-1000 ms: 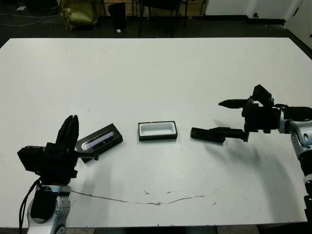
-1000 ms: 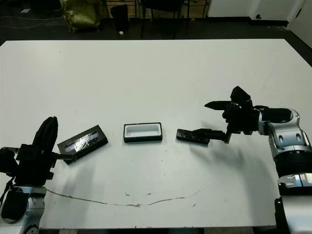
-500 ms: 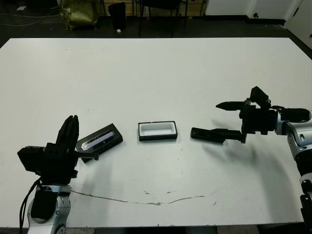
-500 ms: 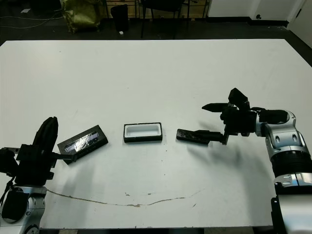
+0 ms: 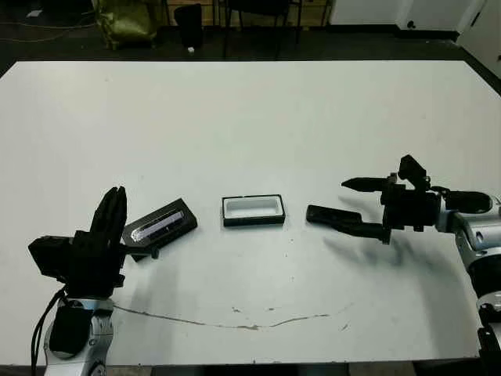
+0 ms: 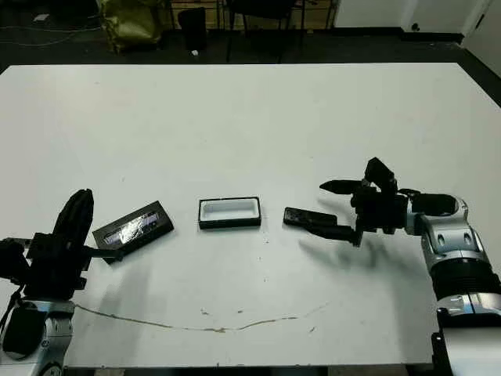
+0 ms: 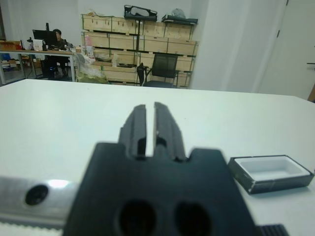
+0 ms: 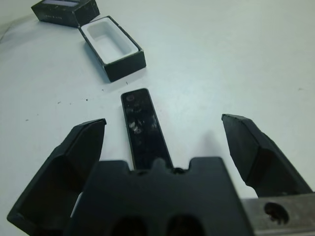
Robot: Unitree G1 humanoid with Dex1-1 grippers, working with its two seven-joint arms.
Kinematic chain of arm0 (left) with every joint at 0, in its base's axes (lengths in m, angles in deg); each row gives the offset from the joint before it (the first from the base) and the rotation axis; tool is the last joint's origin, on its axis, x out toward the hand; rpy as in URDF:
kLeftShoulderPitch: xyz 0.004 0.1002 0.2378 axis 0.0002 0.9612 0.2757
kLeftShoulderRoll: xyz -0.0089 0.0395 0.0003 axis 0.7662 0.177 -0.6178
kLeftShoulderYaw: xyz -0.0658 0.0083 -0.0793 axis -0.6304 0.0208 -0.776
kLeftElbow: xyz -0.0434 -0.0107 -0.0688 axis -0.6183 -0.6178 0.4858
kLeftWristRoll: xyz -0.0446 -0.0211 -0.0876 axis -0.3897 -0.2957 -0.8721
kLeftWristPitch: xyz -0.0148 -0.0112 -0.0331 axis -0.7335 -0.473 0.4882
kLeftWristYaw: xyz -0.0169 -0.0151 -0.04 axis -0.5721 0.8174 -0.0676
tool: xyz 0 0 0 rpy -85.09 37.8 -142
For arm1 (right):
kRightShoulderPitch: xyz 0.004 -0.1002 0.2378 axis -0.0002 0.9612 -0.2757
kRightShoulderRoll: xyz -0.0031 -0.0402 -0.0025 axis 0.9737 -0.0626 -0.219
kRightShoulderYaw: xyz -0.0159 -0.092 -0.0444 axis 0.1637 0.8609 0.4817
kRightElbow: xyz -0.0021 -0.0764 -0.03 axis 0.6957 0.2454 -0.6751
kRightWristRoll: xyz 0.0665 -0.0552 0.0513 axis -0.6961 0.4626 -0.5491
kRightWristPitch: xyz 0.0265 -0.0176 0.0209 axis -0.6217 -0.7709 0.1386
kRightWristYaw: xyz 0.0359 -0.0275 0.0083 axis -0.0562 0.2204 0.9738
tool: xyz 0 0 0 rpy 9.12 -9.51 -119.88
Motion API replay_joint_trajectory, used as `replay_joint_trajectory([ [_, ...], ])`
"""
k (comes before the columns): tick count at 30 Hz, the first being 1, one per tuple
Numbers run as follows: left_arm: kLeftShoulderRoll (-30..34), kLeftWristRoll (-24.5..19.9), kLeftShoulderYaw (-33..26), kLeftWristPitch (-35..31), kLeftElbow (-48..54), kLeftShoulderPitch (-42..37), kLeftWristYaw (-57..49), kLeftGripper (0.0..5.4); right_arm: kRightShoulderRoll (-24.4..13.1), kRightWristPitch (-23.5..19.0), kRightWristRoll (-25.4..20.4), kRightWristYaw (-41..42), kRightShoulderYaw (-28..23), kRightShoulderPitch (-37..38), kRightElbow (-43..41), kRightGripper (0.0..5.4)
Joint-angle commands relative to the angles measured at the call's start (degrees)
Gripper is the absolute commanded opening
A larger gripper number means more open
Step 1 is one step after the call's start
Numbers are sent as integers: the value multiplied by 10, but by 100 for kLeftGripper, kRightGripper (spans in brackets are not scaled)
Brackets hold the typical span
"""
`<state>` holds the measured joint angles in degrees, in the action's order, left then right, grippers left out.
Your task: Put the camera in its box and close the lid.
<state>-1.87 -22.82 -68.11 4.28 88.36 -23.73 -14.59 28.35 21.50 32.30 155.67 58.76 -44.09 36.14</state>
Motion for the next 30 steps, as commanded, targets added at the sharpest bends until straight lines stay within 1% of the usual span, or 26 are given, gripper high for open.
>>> replay_joint_trajectory([
  [1, 3, -1, -2, -8, -5, 8, 0, 0, 4, 13, 9, -2, 4, 13, -2, 539],
  [6, 4, 1, -1, -9, -1, 11, 0, 0, 8, 8, 8, -1, 6, 14, 5, 539],
  [9, 3, 7, 0, -13, 4, 13, -5, 0, 10, 10, 8, 3, 8, 15, 10, 512],
  [13, 3, -3, -1, -12, 1, 12, 1, 0, 10, 1, 8, 2, 11, 18, 8, 426],
  [18, 4, 1, -1, -7, -1, 13, 0, 0, 10, 0, 15, -12, 14, 25, -4, 313],
  [21, 2, 2, 0, -4, -4, 12, -1, 0, 8, 11, 27, -22, 19, 29, -13, 247],
  [27, 3, 1, 0, -9, -1, 14, 0, 0, 1, -5, 46, -43, 30, 41, -46, 108],
  [29, 3, 3, 0, -4, -3, 14, 0, 0, -1, -17, 53, -50, 35, 44, -56, 78],
  [30, 2, 2, 0, -2, -4, 13, 0, 0, -2, -16, 57, -54, 38, 46, -59, 73],
])
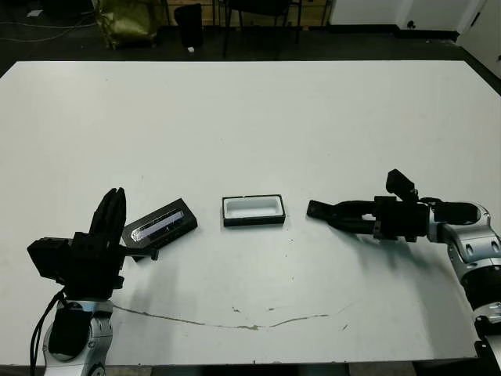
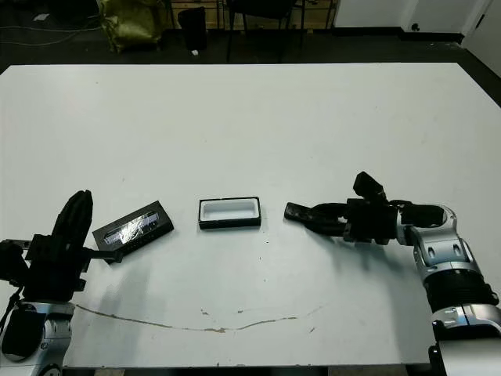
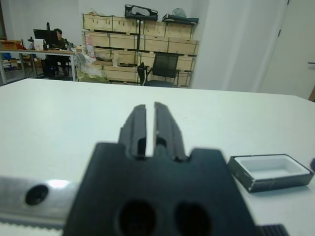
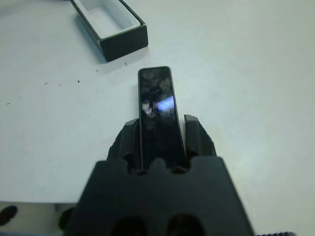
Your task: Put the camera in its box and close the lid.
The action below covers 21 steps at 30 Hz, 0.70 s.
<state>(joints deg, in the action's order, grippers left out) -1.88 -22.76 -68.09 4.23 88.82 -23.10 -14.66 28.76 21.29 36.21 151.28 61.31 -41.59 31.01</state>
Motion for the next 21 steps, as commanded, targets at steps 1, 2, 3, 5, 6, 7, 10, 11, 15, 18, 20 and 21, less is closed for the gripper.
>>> replay_joint_trajectory([
  [1, 2, 1, 0, -1, -9, 7, 1, 0, -8, -11, 23, -16, 16, 23, -13, 72],
  [2, 2, 2, 0, 0, -10, 6, 1, 0, -8, -5, 25, -18, 18, 24, -14, 72],
  [3, 2, 2, -1, -1, -9, 7, 1, 0, -7, 1, 26, -17, 19, 24, -12, 72],
  [5, 2, 3, 0, -4, -7, 7, 0, 0, -7, 13, 28, -14, 21, 22, -7, 72],
  [6, 3, 2, 0, -8, -4, 8, -1, 0, -7, 17, 28, -13, 21, 21, -4, 72],
  [7, 3, 1, 0, -12, -2, 9, -2, 0, -8, 20, 27, -12, 21, 20, -1, 72],
  [10, 2, 1, 1, -16, 2, 10, -3, 0, -8, 30, 23, -10, 18, 19, 4, 72],
  [11, 1, 1, 1, -14, 1, 10, -3, 0, -6, 30, 18, -10, 15, 19, 5, 72],
  [15, 2, 7, 1, -11, 1, 11, -5, 0, -3, 10, -1, -23, -5, 22, -9, 72],
  [18, 1, 1, 0, -9, -1, 11, -1, 0, -6, -8, -17, -33, -22, 15, -36, 70],
  [20, 0, 5, 1, -6, -3, 10, -3, 0, -2, -21, -40, -22, -37, -2, -36, 70],
  [21, 0, 7, 2, -8, -1, 11, -5, 0, 0, -32, -51, -17, -42, -13, -35, 70],
])
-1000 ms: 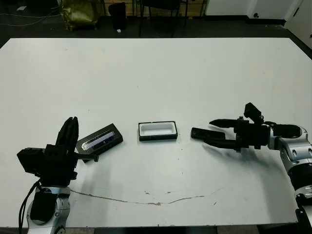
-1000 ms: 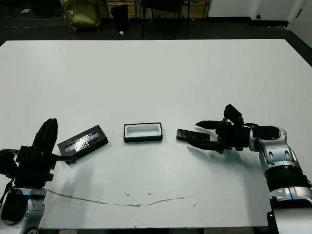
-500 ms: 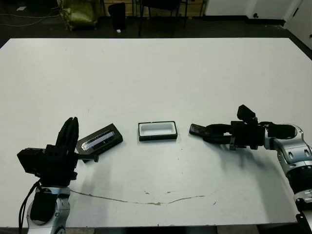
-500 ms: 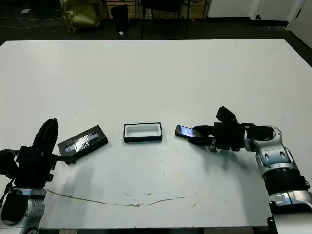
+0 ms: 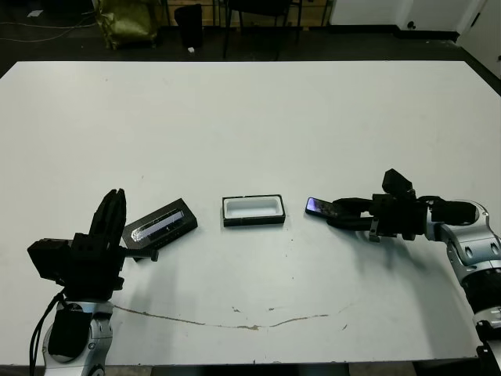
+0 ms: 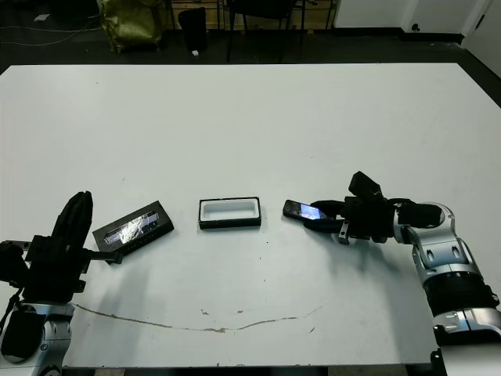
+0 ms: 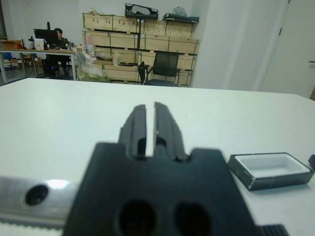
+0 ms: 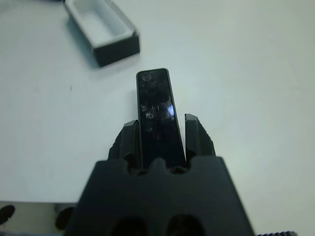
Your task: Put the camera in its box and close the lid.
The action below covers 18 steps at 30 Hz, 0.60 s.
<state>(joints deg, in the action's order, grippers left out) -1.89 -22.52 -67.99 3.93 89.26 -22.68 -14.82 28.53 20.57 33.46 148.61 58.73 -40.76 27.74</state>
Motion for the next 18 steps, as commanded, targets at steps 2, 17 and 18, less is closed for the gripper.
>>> replay_joint_trajectory([
  [2, 1, 4, 1, -7, -4, 8, -3, 0, 4, -49, -34, 12, -20, -41, -4, 70],
  [17, -2, 3, 7, -17, 4, 14, -3, 0, 88, -100, -23, 61, 71, -197, -5, 70],
  [18, -1, 3, 7, -16, 4, 14, -3, 0, 94, -115, -18, 67, 85, -204, -4, 70],
])
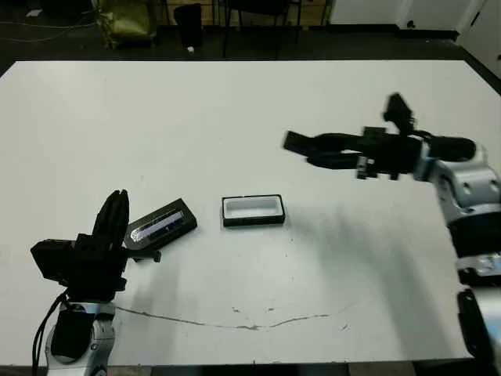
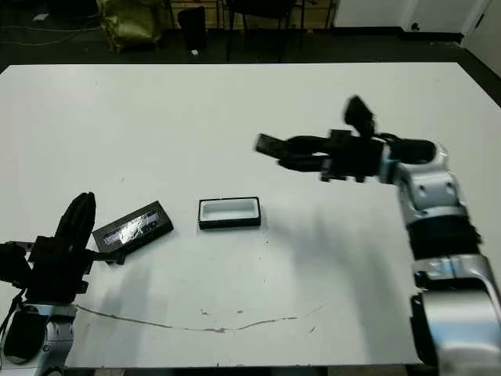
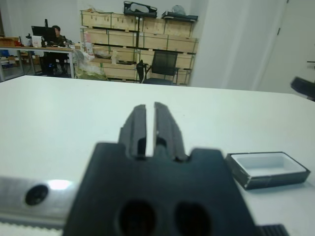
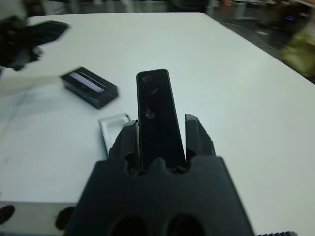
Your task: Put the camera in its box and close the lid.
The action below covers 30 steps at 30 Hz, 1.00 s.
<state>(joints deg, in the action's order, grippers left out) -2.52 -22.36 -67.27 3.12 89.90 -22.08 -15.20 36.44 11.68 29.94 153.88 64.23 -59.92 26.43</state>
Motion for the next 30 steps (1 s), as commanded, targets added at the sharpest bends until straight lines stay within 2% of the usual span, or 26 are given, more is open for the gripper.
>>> replay_joint_trajectory([
  [1, 5, 3, 0, -8, -3, 8, 0, 0, 22, -40, 21, 18, 41, -18, 11, 70],
  [3, 3, 4, 1, -16, 2, 10, -4, 0, 37, -56, 32, 27, 64, -27, 17, 70],
  [5, 2, 7, 3, -16, 3, 10, -5, 0, 50, -52, 41, 32, 78, -30, 23, 70],
  [9, 0, 11, 4, -8, -3, 9, -5, 0, 62, -65, 68, 25, 105, -33, 21, 70],
  [14, -1, 8, 3, -8, -3, 10, -4, 0, 68, -51, 98, 24, 126, -31, 27, 70],
  [19, -3, 6, 3, -8, -5, 10, -5, 0, 62, -30, 110, 27, 126, -23, 27, 70],
  [26, -1, 8, 5, -5, -9, 8, -1, 0, 60, -27, 106, 33, 112, -27, 45, 70],
  [30, -2, 8, 7, -7, -7, 10, -3, 0, 62, -12, 109, 34, 106, -36, 59, 70],
])
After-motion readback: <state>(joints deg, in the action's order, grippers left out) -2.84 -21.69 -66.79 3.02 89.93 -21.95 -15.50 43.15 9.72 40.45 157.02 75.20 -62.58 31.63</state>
